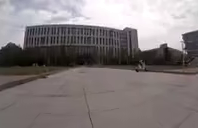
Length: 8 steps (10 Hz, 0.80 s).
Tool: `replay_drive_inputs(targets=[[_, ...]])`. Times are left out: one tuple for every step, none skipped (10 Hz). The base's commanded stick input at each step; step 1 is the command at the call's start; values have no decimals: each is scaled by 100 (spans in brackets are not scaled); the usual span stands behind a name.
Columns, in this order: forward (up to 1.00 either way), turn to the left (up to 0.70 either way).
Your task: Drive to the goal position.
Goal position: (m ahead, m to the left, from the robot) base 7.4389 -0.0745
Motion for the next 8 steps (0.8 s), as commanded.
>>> replay_drive_inputs(targets=[[70, 0], [70, 0], [70, 0], [70, 0], [70, 0], [70, 0], [70, 0], [70, 0]])
